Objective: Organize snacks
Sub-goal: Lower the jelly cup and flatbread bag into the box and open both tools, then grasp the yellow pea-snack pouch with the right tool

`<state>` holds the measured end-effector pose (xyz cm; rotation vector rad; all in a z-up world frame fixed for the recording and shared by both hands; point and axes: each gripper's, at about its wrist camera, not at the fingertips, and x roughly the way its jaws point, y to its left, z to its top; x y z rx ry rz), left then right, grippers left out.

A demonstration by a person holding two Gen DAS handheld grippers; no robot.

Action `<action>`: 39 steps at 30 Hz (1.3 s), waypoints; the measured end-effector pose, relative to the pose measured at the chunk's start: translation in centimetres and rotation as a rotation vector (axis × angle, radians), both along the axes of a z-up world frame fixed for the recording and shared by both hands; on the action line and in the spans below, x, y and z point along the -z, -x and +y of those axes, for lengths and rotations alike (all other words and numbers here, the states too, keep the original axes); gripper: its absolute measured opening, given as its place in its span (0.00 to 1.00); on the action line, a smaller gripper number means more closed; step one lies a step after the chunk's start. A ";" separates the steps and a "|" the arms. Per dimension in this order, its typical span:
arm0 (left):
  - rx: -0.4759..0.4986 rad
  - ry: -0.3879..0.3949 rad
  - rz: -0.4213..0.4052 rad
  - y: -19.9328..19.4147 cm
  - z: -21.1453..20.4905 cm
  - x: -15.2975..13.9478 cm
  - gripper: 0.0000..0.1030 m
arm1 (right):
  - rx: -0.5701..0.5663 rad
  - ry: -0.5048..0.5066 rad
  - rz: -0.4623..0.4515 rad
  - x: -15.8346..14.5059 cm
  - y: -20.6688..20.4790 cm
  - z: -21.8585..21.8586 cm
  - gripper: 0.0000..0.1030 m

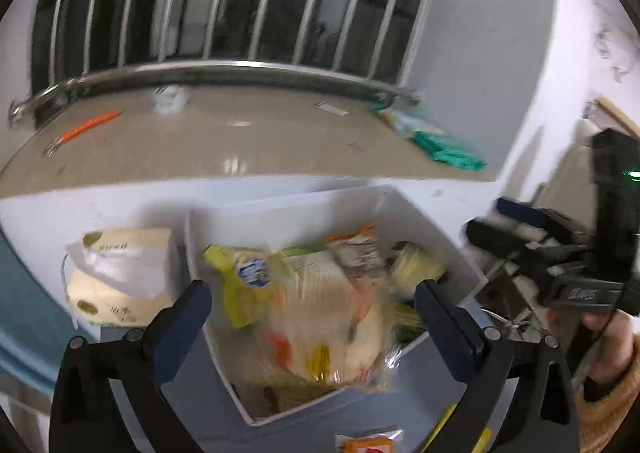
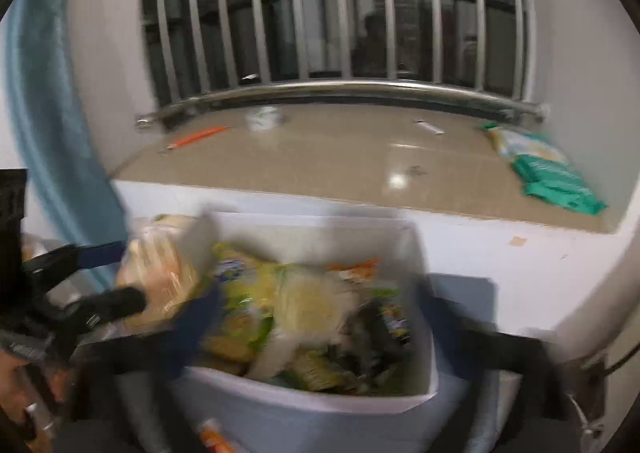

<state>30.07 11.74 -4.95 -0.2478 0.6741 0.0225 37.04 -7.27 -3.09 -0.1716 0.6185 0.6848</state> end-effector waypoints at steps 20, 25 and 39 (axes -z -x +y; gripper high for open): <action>0.068 -0.092 -0.017 14.4 -4.0 3.1 1.00 | -0.038 -0.100 0.045 3.1 11.7 -10.2 1.00; 0.049 -0.043 0.003 19.2 -5.9 6.9 1.00 | -0.002 -0.092 0.152 8.3 16.2 -13.7 1.00; 0.118 0.018 0.053 22.1 -7.4 9.5 1.00 | -0.397 0.261 0.051 13.3 16.8 -9.6 1.00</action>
